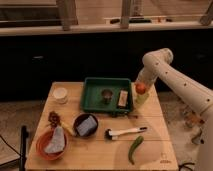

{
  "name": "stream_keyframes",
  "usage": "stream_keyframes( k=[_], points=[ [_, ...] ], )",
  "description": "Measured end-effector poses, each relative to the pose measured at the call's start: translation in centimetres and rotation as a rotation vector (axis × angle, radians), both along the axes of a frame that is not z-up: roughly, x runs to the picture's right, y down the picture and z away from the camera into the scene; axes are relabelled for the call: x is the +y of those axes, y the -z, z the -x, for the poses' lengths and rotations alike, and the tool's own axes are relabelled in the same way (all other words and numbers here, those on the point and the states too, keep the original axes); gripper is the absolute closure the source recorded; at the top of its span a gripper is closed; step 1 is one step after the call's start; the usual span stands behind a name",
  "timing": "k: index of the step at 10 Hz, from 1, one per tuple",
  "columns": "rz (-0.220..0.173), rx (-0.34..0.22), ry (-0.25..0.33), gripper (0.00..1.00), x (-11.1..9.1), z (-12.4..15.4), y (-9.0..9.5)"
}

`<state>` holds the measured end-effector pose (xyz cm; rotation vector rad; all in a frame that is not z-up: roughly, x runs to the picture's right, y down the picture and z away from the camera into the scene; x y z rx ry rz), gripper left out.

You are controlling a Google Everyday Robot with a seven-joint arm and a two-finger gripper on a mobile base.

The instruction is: Place apple in plastic cup

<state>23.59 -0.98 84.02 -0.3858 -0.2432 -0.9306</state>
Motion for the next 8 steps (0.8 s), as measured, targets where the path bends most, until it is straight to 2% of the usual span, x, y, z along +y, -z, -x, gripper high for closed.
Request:
stream_keyframes(
  k=[8],
  points=[
    [-0.019,-0.004,0.016,0.2,-1.3,0.2,0.5]
  ],
)
